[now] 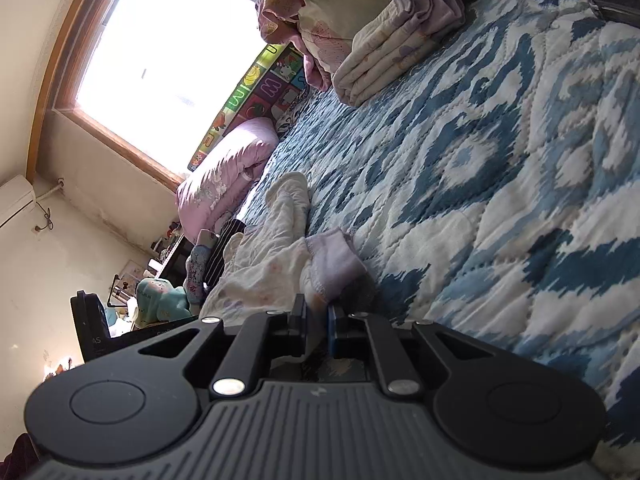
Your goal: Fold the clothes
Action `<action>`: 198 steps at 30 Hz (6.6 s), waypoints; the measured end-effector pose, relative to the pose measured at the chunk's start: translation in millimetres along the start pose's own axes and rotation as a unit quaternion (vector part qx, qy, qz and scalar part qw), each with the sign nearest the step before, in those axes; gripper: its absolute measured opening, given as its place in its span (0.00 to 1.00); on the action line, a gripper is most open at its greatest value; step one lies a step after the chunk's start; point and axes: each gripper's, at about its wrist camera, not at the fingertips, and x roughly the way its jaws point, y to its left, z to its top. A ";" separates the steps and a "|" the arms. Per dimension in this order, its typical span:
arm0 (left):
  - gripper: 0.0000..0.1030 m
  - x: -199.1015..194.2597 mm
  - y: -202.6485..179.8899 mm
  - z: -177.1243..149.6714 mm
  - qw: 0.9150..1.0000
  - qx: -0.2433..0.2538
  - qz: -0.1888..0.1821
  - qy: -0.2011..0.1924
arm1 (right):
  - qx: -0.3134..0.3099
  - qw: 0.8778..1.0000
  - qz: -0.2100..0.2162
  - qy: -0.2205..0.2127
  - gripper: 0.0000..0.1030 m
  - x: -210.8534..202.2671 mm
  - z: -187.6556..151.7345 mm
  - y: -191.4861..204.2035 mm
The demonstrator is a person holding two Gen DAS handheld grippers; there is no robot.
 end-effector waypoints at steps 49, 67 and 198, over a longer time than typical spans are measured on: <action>0.29 -96.2 26.0 -132.7 0.941 -0.259 -0.197 -0.092 | -0.239 0.959 -0.065 0.138 0.58 188.3 53.6 193.9; 0.28 -96.8 31.5 -134.2 0.936 -0.271 -0.203 -0.094 | -0.316 0.938 -0.033 0.139 0.10 192.2 41.9 203.7; 0.76 -82.6 -32.2 -218.0 0.728 0.630 0.117 -0.244 | -0.883 0.464 -0.008 0.067 0.66 -14.2 -104.6 101.4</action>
